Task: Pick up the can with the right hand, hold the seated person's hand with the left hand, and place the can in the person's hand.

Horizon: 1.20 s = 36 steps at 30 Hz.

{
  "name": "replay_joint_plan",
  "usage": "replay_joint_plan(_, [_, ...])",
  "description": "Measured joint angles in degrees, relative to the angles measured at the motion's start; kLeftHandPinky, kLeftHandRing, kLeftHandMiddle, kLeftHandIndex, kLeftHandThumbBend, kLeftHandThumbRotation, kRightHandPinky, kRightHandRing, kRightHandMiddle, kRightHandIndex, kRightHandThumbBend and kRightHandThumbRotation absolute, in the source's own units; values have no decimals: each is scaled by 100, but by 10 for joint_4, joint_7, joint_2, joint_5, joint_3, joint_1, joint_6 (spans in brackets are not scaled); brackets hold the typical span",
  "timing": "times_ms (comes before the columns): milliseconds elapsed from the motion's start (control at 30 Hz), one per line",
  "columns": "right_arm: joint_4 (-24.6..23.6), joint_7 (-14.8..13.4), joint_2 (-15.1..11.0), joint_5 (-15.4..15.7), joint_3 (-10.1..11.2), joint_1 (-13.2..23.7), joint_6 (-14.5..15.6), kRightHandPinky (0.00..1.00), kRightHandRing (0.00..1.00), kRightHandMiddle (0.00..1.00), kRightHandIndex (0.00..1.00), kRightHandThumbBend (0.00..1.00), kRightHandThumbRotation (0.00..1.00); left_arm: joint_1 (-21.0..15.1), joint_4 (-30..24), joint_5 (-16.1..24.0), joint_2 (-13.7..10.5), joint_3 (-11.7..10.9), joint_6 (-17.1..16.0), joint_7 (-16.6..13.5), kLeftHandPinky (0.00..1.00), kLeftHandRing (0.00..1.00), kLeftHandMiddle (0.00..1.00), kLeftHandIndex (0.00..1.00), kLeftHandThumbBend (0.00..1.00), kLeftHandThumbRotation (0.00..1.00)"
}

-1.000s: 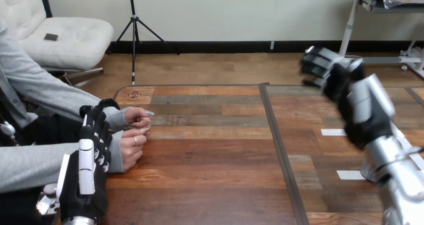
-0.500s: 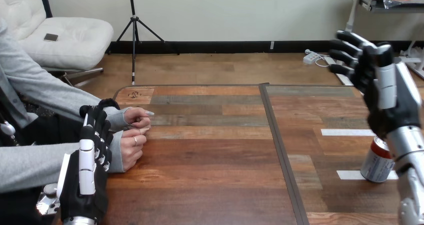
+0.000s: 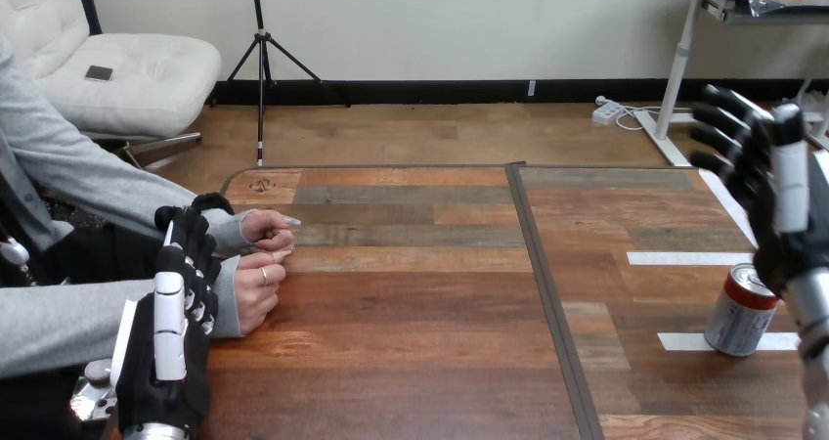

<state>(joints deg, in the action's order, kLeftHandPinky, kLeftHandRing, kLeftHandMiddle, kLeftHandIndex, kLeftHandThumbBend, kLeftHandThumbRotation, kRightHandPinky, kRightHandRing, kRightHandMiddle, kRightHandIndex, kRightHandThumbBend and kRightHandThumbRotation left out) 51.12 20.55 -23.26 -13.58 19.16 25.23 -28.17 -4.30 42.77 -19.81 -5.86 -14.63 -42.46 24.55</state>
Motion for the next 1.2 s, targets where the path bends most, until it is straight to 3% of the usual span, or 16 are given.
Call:
replay_joint_plan(500, [67, -25, -25, 0, 22, 5, -12, 89, 90, 88, 86, 95, 100, 2, -1, 6, 0, 0, 0, -9, 100, 100, 98, 98, 55, 100])
replay_joint_plan(1200, [138, -44, -54, 4, 35, 10, -12, 99, 96, 92, 89, 100, 100, 9, -2, 9, 0, 1, 0, -10, 100, 100, 98, 98, 53, 100])
